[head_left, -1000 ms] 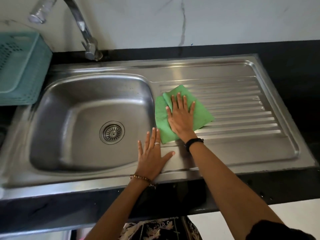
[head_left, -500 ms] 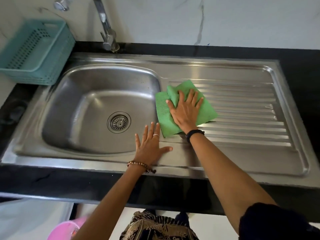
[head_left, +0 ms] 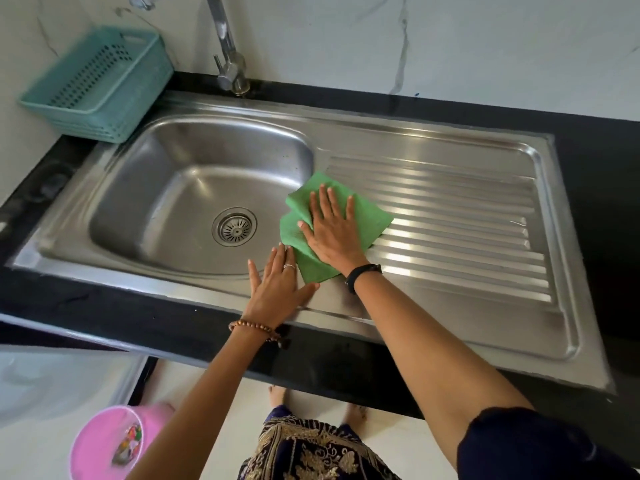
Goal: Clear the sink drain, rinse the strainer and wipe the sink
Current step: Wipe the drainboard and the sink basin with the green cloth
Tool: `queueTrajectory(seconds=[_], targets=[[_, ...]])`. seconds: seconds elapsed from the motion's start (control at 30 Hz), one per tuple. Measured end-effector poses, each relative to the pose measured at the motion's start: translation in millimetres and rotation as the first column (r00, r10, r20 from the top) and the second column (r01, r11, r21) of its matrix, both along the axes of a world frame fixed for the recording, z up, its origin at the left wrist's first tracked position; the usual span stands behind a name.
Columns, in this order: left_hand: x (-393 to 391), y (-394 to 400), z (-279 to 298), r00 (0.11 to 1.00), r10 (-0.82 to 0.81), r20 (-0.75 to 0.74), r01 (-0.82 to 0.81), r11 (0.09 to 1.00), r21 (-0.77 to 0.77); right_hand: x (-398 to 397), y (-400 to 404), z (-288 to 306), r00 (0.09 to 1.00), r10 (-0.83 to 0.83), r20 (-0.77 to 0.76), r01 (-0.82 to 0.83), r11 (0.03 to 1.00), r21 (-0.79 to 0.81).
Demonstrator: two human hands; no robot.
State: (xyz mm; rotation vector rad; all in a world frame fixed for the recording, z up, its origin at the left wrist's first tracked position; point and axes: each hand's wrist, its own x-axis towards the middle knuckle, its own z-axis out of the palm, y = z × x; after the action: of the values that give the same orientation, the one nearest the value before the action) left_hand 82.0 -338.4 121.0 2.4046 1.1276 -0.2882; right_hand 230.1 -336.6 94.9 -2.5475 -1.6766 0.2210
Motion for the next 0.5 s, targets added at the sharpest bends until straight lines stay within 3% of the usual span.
queueTrajectory(seconds=[0.2, 0.5], targets=[[6, -10, -3, 0.999, -0.041, -0.023, 0.042, 0.998, 0.05, 2, -31, -4, 0.999, -0.007, -0.054, 0.009, 0.999, 0.046], [25, -31, -1, 0.997, -0.058, -0.051, 0.062, 0.995, 0.074, 37, -79, -8, 0.98, -0.182, -0.078, 0.189, 0.979, 0.082]])
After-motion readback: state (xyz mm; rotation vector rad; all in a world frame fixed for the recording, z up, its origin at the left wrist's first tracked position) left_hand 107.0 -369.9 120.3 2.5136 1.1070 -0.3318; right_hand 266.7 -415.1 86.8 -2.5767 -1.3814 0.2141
